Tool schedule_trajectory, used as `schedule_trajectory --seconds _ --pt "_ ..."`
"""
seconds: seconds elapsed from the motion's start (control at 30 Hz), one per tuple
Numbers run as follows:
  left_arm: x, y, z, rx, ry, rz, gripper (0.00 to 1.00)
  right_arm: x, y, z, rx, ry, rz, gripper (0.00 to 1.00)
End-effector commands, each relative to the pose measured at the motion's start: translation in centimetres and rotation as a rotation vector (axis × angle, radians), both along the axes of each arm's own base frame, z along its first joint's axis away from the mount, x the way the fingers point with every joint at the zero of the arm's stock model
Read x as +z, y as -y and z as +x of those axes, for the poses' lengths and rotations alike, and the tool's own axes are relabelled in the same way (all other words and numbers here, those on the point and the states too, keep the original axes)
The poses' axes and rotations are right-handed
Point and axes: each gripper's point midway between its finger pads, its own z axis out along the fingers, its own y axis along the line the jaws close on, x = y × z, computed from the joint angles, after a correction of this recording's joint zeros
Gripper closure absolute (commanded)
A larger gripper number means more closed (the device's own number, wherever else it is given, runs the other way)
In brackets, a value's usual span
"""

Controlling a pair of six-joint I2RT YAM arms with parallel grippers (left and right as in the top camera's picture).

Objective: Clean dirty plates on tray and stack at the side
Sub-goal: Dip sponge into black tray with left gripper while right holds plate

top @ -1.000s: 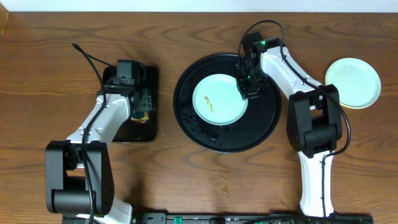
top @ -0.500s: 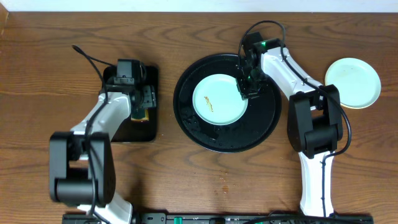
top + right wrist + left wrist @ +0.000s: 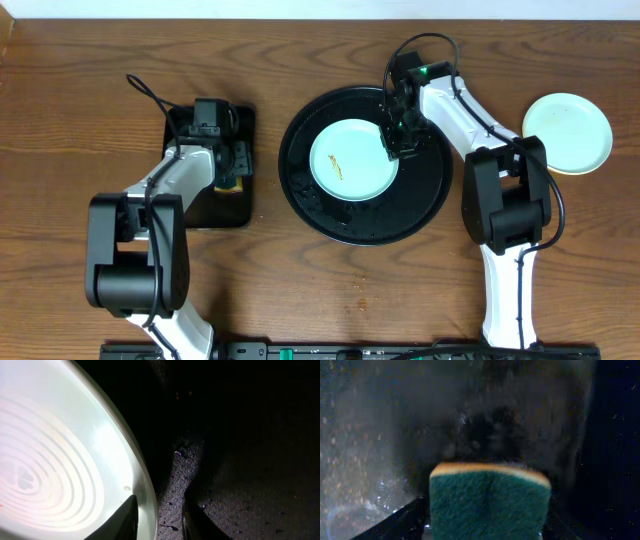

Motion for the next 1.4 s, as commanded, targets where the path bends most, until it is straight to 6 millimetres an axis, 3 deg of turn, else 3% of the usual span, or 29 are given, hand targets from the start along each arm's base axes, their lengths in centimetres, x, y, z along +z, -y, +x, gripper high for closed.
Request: schedule_trajectory --seconds 0.0,0.03,0.07,0.13,0.17,0.2,0.23,0.27,0.33,0.37,0.4,0.43,0.47,0.5,0.53,0.63,0.67,0.7,0.8,0.83,0.87,0.9,0.93,0.97,1.2,1.37 --pt "-0.9 -0.2 -2.0 -0.002 -0.085 0.007 0.52 -0.3 0.5 -0.3 0.017 0.002 -0.030 0.71" --pt "-1.0 -0.2 -2.7 -0.003 -0.111 0.008 0.86 -0.3 0.5 -0.3 0.017 0.002 -0.030 0.71" --pt "-1.1 -0.2 -2.7 -0.003 -0.114 0.008 0.92 -0.3 0.5 -0.3 0.017 0.002 -0.030 0.70" --pt "-1.1 -0.2 -2.7 -0.003 -0.113 0.008 0.88 -0.3 0.5 -0.3 0.017 0.002 -0.030 0.70" --pt "-1.1 -0.2 -2.7 -0.003 -0.113 0.008 0.60 -0.3 0.5 -0.3 0.017 0.001 -0.031 0.70" --pt "-1.1 -0.2 -2.7 -0.003 -0.114 0.008 0.38 -0.3 0.5 -0.3 0.018 -0.001 -0.031 0.69" --pt "-1.1 -0.3 -2.8 -0.003 -0.118 0.009 0.28 -0.3 0.5 -0.4 0.018 -0.002 -0.032 0.69" --pt "-1.1 -0.3 -3.0 -0.003 -0.126 0.009 0.34 -0.3 0.5 -0.4 0.018 -0.003 -0.032 0.69" --pt "-1.3 -0.3 -3.5 -0.003 -0.148 0.010 0.76 -0.3 0.5 -0.4 0.017 -0.003 -0.032 0.69" --pt "-1.3 -0.3 -3.8 -0.003 -0.157 0.010 0.80 -0.3 0.5 -0.4 0.017 -0.003 -0.032 0.69" --pt "-1.3 -0.3 -4.0 -0.003 -0.165 0.010 0.80 -0.3 0.5 -0.4 0.017 -0.003 -0.031 0.69" --pt "-1.4 -0.3 -4.2 -0.003 -0.173 0.011 0.74 -0.3 0.5 -0.4 0.017 -0.002 -0.032 0.69" --pt "-1.4 -0.3 -4.3 -0.003 -0.181 0.011 0.59 -0.3 0.5 -0.4 0.017 -0.002 -0.032 0.69" --pt "-1.4 -0.3 -4.5 -0.003 -0.186 0.011 0.58 -0.3 0.5 -0.4 0.017 -0.002 -0.032 0.68" --pt "-1.5 -0.3 -4.6 -0.003 -0.192 0.011 0.92 -0.3 0.5 -0.4 0.017 -0.001 -0.031 0.68" --pt "-1.5 -0.3 -4.9 -0.003 -0.202 0.012 0.92 -0.5 0.5 -0.1 0.017 0.010 -0.028 0.67" --pt "-1.5 -0.3 -4.9 -0.003 -0.203 0.012 0.71 -0.8 0.5 -0.1 0.017 0.013 -0.027 0.65" --pt "-1.5 -0.3 -4.9 -0.003 -0.204 0.012 0.42 -1.4 0.5 -0.2 0.017 0.017 -0.026 0.58" --pt "-1.5 -0.3 -4.9 -0.003 -0.205 0.012 0.50 -2.6 0.4 -0.1 0.017 0.036 -0.020 0.57" --pt "-1.5 -0.3 -4.9 -0.003 -0.204 0.012 0.54 -2.8 0.4 -0.1 0.017 0.040 -0.018 0.63" --pt "-1.5 -0.3 -4.9 -0.003 -0.205 0.012 0.64 -3.2 0.4 -0.1 0.017 0.043 -0.016 0.77" --pt "-1.5 -0.3 -4.9 -0.003 -0.205 0.012 0.73 -3.3 0.5 -0.2 0.017 0.043 -0.017 0.97" --pt "-1.5 -0.3 -4.9 -0.003 -0.204 0.012 0.86 -3.3 0.5 -0.2 0.016 0.042 -0.017 0.99" --pt "-1.5 -0.3 -4.8 -0.003 -0.202 0.012 0.92 -3.2 0.4 -0.2 0.016 0.042 -0.013 0.99" --pt "0.0 -0.5 -3.4 0.000 -0.139 0.021 0.92 -1.9 -1.0 -0.1 -0.185 0.009 0.076 0.99" --pt "1.5 -0.4 -2.8 0.001 -0.094 0.018 0.92 -1.4 -1.4 -1.6 -0.335 -0.094 0.107 0.99"
